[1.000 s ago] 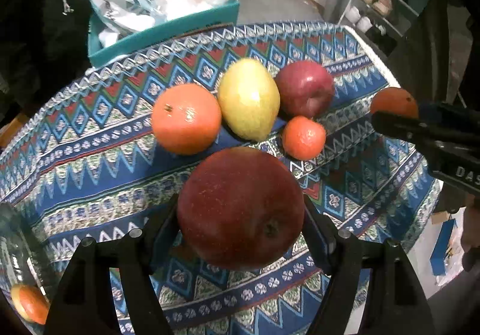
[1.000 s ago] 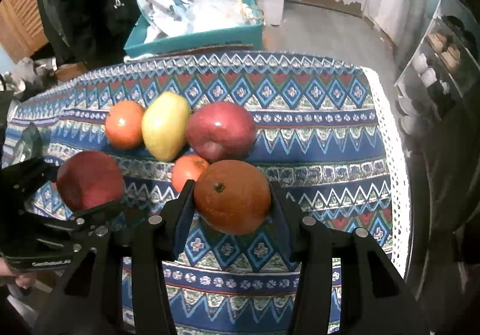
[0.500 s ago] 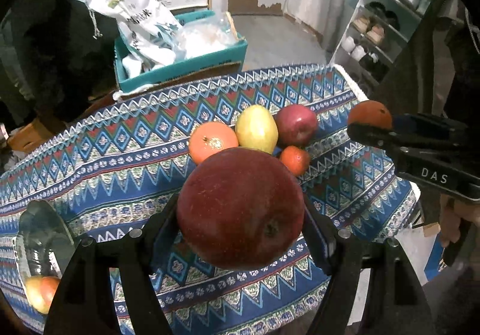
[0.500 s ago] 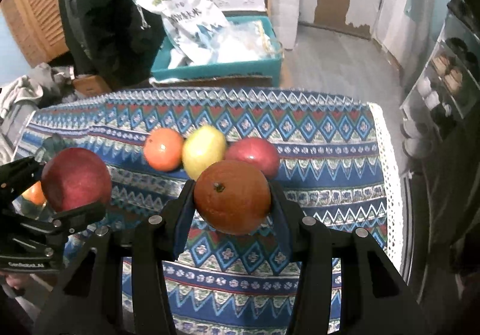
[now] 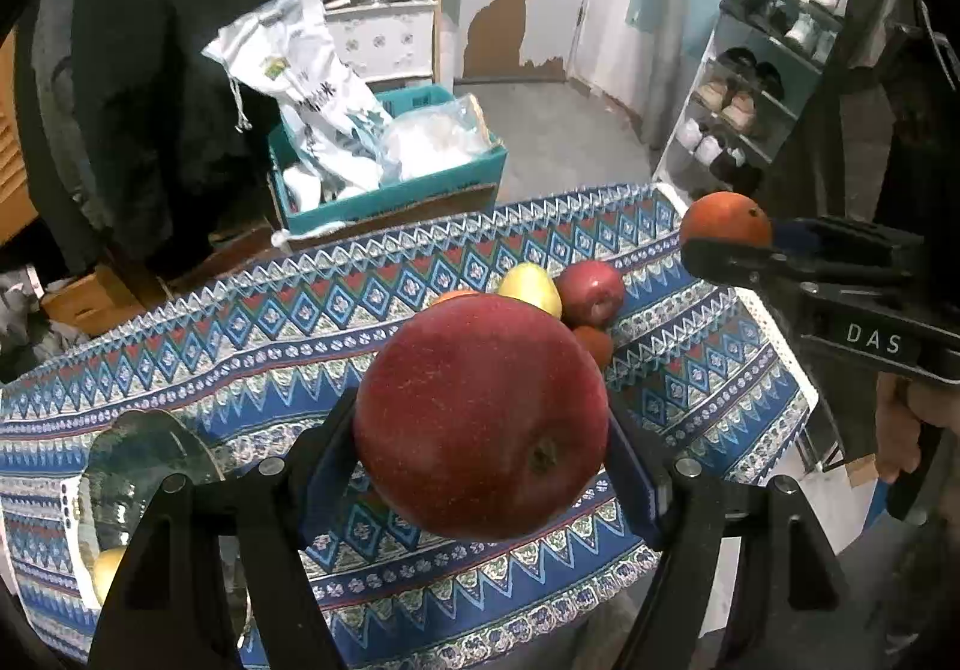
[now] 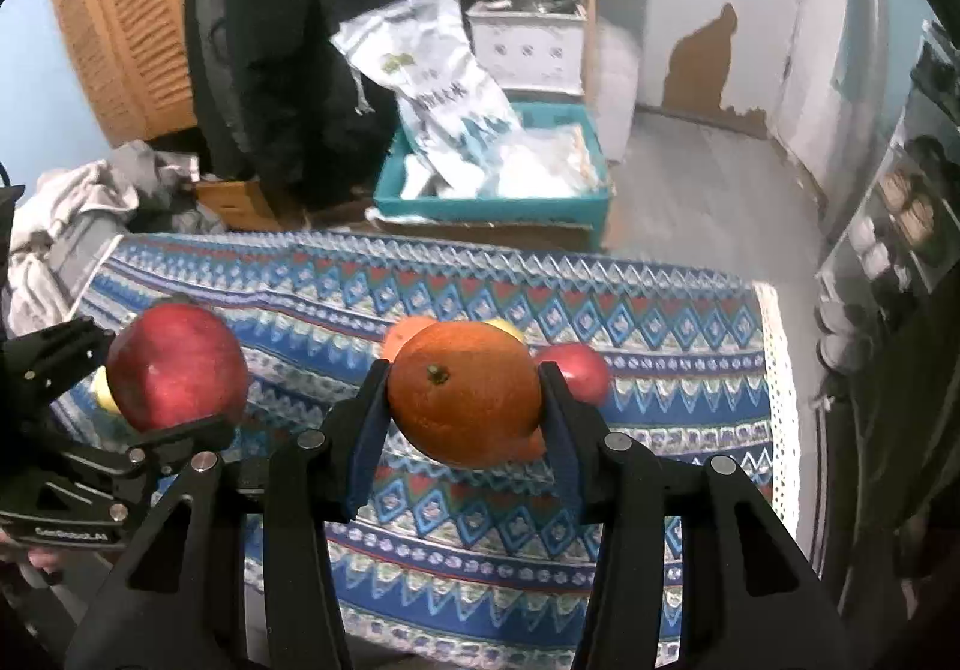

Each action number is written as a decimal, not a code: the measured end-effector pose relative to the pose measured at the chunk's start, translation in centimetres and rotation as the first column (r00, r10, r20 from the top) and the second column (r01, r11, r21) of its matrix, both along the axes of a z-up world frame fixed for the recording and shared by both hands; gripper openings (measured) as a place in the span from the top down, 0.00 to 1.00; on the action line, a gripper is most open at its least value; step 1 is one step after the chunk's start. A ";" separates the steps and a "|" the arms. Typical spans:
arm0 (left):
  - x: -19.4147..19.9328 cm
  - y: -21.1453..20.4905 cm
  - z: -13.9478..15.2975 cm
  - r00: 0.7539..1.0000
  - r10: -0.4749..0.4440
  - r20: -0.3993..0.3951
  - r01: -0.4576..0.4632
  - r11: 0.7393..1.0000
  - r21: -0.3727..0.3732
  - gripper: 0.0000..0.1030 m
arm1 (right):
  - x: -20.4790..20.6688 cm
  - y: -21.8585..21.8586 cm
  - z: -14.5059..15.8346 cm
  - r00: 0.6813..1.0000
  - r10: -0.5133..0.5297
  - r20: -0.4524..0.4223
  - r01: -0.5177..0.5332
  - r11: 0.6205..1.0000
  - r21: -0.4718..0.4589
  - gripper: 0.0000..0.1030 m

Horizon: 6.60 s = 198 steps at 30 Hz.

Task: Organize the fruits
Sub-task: 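Lift the apple and orange and carry both over the green bowl, then lower the apple and orange into the bowl and open both grippers, then withdraw both tools from the bowl back toward the remaining fruit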

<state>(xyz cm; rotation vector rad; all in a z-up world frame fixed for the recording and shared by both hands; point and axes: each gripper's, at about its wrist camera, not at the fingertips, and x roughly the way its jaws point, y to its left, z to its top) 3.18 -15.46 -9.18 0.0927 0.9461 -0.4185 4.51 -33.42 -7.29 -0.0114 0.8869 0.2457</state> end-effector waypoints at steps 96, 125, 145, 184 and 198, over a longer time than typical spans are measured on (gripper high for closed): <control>4.3 30.9 -14.1 0.807 0.506 -0.305 -0.526 0.850 0.019 0.25 | 8.8 34.4 -10.6 0.884 0.375 -0.280 -0.378 0.925 0.045 0.54; 2.0 32.2 -11.7 0.790 0.556 -0.261 -0.559 0.826 0.069 0.25 | 8.9 35.4 -14.4 0.835 0.384 -0.393 -0.373 0.922 0.109 0.52; 1.5 28.7 -6.7 0.856 0.481 -0.188 -0.488 0.873 0.014 0.25 | 7.6 31.6 -6.9 0.912 0.319 -0.258 -0.331 0.944 -0.005 0.44; -2.3 15.3 2.8 0.978 0.199 0.056 -0.202 0.978 0.053 0.17 | -0.8 16.9 3.6 0.974 0.227 0.004 -0.225 0.969 -0.100 0.28; -3.2 11.1 3.7 0.990 0.125 0.068 -0.129 0.990 0.063 0.17 | -2.6 12.5 5.2 0.981 0.190 0.047 -0.185 0.978 -0.097 0.26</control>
